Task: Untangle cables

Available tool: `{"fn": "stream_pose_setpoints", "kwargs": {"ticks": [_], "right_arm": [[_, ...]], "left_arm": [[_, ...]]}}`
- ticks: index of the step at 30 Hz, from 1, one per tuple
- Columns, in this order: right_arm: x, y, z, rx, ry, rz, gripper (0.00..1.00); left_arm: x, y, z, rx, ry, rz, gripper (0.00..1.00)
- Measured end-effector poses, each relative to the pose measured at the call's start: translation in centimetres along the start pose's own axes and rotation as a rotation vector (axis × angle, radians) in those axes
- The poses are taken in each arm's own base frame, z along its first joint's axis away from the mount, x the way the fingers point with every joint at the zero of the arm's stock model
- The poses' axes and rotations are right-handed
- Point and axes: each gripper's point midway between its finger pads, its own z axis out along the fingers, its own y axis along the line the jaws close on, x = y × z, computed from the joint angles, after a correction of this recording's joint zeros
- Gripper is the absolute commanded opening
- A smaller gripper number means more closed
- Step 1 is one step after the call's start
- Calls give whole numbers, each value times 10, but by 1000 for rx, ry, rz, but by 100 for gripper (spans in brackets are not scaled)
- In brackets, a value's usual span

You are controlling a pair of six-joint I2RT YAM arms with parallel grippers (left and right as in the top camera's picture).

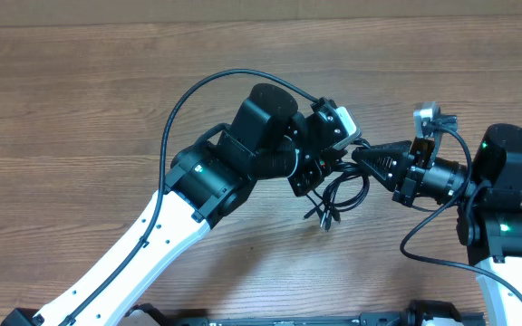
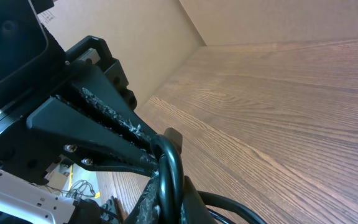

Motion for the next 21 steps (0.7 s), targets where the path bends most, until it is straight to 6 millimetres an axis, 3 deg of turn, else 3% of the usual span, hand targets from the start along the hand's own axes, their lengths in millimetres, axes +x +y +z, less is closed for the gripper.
{"fn": "stream_pose_setpoints", "kwargs": {"ticks": [9,21], "right_arm": [[0,0,0,0,-1,-1,4],[-2,-5,0,28,-7,-5,4]], "left_arm": [[-6,-1,0,7,-23,4,4],[-5,-20,1,92,-22,25,4]]}}
